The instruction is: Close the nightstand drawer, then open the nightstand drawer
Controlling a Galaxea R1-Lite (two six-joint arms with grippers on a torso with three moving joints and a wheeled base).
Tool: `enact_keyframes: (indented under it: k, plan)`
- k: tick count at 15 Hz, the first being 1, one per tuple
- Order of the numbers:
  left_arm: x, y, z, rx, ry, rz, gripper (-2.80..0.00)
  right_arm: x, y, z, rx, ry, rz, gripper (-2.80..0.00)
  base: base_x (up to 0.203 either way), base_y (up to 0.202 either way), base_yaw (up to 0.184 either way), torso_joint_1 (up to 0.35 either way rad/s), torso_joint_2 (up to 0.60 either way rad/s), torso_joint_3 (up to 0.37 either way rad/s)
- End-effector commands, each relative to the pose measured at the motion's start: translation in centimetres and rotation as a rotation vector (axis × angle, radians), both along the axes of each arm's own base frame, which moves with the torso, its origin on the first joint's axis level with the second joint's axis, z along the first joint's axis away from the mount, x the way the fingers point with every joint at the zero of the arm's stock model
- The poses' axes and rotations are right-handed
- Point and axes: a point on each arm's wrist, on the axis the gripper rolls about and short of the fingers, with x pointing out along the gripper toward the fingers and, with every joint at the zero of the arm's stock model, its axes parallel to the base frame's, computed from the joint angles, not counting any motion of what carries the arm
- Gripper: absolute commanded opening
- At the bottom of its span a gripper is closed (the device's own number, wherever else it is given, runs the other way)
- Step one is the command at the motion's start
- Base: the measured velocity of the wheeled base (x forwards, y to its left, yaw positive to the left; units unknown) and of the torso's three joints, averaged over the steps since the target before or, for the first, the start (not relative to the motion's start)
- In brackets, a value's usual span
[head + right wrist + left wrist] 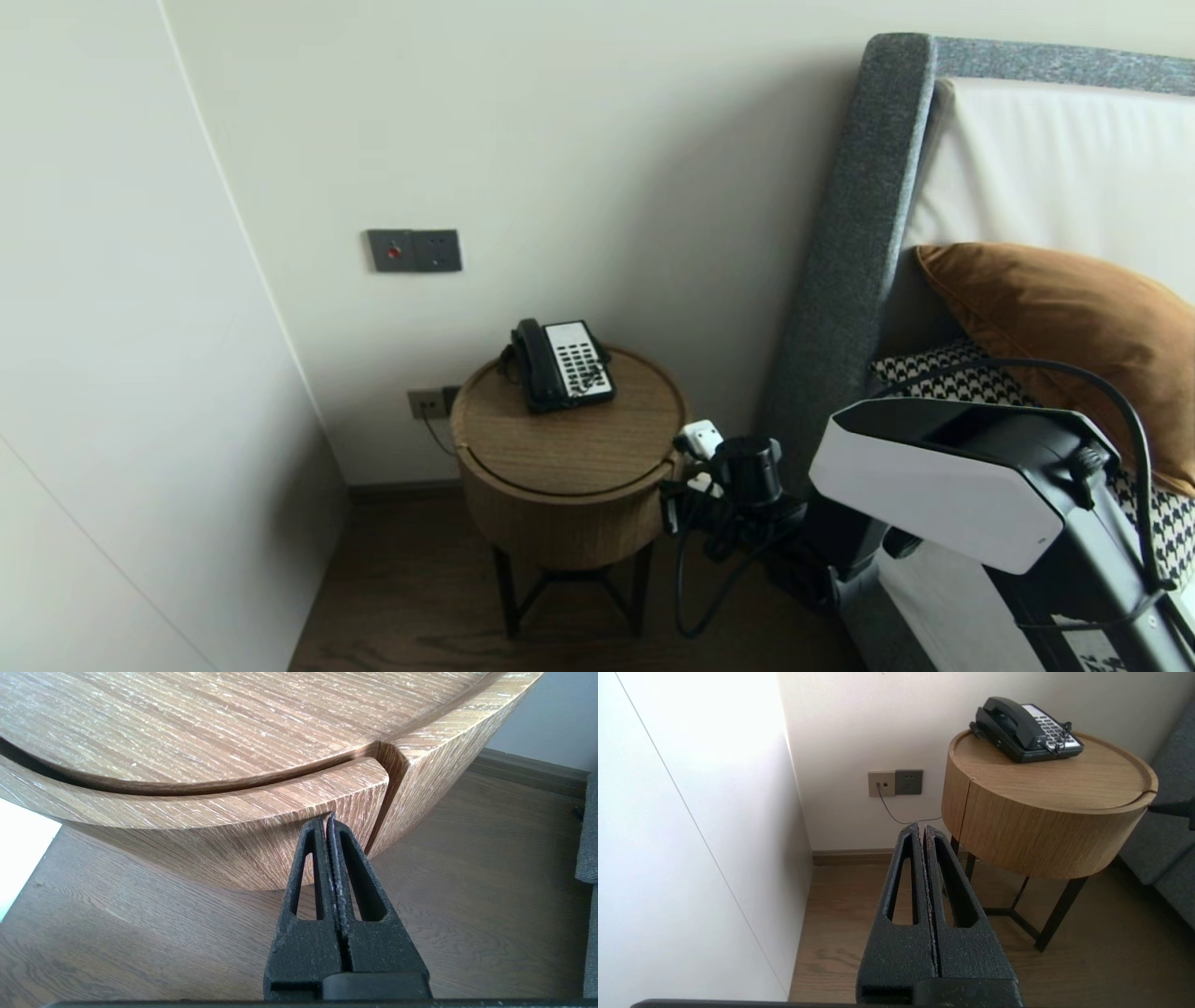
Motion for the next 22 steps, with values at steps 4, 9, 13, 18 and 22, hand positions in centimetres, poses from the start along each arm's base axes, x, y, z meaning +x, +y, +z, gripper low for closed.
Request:
enact_keyframes:
  k: [4, 9, 13, 18, 22]
  plan:
    - [0.0, 0.0, 0.0, 0.0, 0.0, 0.001, -2.8, -0.2, -0.1, 0.3, 0.003, -0.004, 0.0, -2.8, 0.0, 0.0, 0.0, 0.0, 0.0, 0.0]
    - [0.0, 0.0, 0.0, 0.0, 0.001, 0.001, -2.8, -2.3, -2.0, 2.7, 0.001, 0.008, -0.015, -2.8, 0.0, 0.0, 0.0, 0.0, 0.0, 0.0]
    - [0.0, 0.0, 0.0, 0.0, -0.002, 0.0, -2.8, -5.3, -4.2, 7.4, 0.026, -0.029, -0.039, -2.8, 0.0, 0.0, 0.0, 0.0, 0.0, 0.0]
    - [0.0, 0.0, 0.0, 0.0, 0.001, 0.0, -2.8, -10.8, -9.2, 13.9, 0.119, -0.099, -0.154, -2.8, 0.0, 0.0, 0.0, 0.0, 0.0, 0.0]
    - [0.0, 0.0, 0.0, 0.0, 0.001, 0.0, -2.8, -16.3, -13.4, 17.1, 0.159, -0.077, -0.255, -2.8, 0.0, 0.0, 0.0, 0.0, 0.0, 0.0]
